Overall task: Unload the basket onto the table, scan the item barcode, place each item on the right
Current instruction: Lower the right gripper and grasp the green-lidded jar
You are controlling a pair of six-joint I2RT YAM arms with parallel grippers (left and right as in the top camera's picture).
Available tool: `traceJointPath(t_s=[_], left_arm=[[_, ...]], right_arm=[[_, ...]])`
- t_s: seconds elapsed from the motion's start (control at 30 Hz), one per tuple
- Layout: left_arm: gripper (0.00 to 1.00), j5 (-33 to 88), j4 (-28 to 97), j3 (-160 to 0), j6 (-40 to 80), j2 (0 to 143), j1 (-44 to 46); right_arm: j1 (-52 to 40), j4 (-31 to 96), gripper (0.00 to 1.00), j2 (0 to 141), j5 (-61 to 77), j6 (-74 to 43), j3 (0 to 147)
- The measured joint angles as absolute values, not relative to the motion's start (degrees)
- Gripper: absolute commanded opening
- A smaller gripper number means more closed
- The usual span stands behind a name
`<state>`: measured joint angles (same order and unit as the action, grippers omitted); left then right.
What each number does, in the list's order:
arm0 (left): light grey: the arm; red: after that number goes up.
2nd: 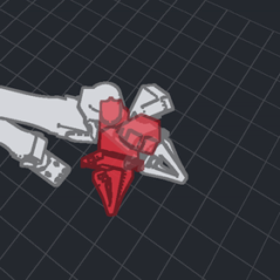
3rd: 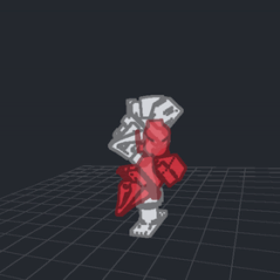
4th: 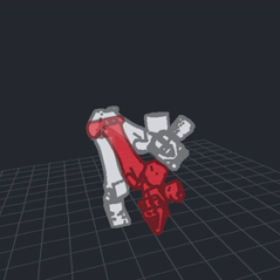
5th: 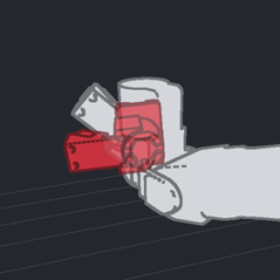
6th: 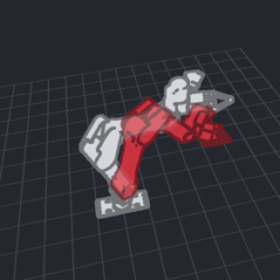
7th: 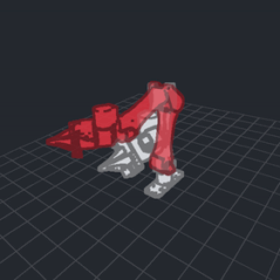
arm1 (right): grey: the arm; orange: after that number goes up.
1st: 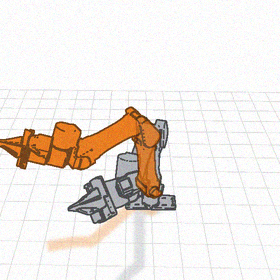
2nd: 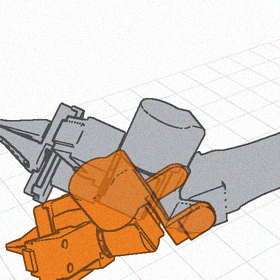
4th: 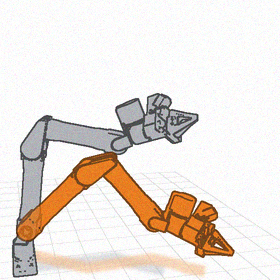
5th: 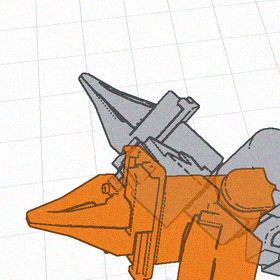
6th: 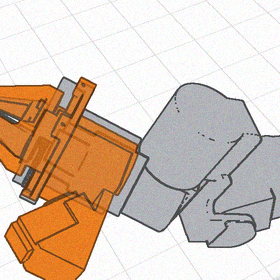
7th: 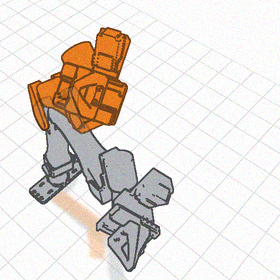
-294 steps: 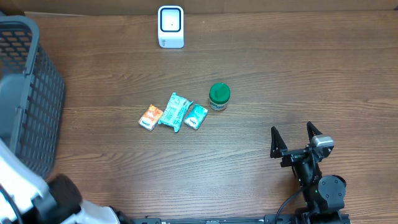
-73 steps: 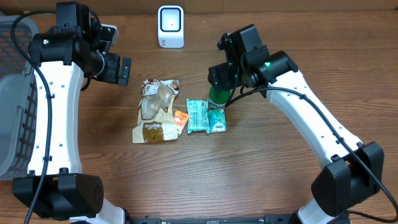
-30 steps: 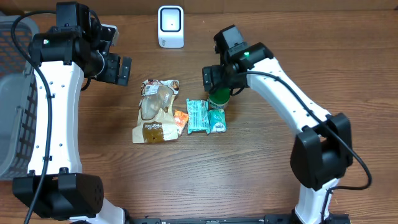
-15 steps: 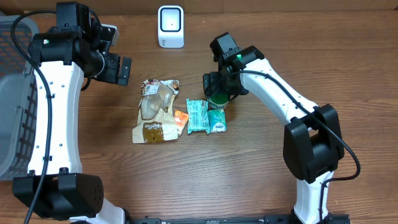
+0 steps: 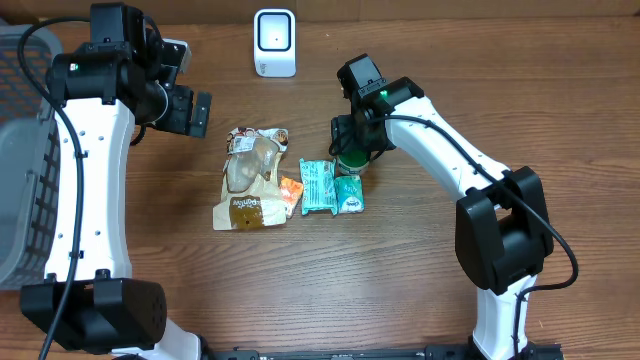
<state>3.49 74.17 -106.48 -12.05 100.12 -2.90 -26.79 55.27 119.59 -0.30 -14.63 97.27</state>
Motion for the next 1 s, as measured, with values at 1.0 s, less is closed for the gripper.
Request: traceJointPath(t_s=[1.0], left_arm=[[0.99, 3.5, 74.2, -106.5, -12.1, 100.1, -2.9]], right_arm=[[-27.1, 56.9, 0.89, 119.4, 0.4, 48.9, 97.4]])
